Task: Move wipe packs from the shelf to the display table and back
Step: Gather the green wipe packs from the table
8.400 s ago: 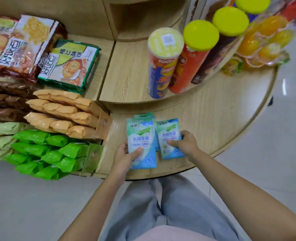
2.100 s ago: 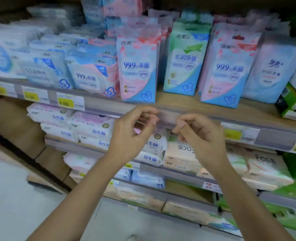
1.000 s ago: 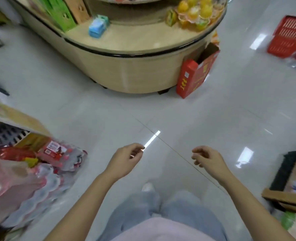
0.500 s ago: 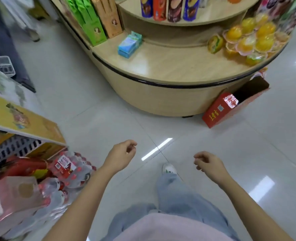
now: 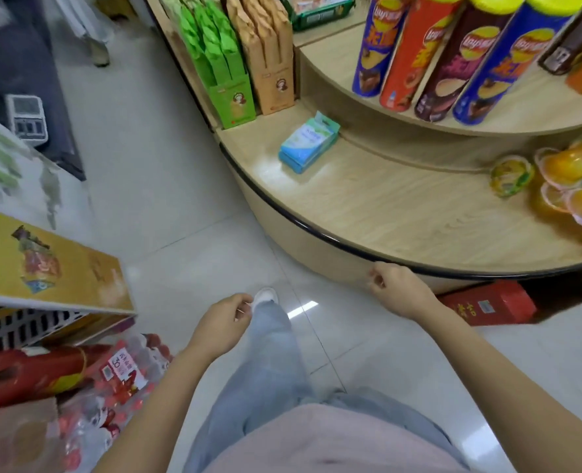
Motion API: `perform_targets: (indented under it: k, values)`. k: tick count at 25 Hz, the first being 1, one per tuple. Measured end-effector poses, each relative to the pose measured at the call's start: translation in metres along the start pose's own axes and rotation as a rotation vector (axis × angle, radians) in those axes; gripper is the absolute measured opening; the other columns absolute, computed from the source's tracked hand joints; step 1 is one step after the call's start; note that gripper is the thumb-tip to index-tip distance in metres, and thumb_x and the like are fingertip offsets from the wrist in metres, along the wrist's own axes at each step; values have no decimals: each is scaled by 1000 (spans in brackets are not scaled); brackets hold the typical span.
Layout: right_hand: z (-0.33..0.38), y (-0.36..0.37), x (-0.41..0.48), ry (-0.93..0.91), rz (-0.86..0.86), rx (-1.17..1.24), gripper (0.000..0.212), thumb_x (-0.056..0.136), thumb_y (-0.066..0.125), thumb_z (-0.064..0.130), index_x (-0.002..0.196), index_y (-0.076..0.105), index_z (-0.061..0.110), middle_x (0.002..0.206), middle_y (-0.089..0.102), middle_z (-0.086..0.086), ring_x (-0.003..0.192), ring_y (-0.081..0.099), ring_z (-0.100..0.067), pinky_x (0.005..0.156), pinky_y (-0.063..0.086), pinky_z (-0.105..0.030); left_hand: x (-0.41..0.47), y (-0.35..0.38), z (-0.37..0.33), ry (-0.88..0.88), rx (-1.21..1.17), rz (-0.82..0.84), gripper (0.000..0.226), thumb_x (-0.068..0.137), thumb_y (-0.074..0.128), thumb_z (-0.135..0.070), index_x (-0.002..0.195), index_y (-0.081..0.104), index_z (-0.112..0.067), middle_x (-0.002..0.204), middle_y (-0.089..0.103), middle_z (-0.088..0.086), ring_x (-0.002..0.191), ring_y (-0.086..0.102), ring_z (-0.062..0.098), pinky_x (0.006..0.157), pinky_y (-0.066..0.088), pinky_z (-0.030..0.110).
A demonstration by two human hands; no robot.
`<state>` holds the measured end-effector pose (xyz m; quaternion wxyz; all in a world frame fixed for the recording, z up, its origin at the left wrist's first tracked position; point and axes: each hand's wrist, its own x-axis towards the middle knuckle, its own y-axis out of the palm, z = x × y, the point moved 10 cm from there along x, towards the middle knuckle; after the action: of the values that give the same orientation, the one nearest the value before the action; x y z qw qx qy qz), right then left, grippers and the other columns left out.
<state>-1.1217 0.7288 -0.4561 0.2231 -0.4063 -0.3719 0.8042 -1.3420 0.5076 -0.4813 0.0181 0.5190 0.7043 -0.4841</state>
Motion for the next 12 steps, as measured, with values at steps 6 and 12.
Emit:
perform_targets:
  k: [6, 12]
  values:
    - [19, 17, 68, 196, 108, -17, 34, 93, 42, 23, 124, 52, 13, 122, 59, -9, 109, 57, -29, 79, 44, -32, 138, -100, -37, 75, 97, 92, 30, 90, 56, -16, 119, 59, -13, 102, 63, 1, 91, 60, 19, 87, 47, 29]
    - [14, 3, 130, 277, 92, 33, 27, 91, 42, 16, 113, 54, 5, 112, 61, -14, 99, 58, -32, 78, 49, -35, 275, -137, -110, 99, -79, 138, 30, 84, 58, 1, 110, 58, -14, 100, 60, 7, 90, 55, 18, 68, 45, 10]
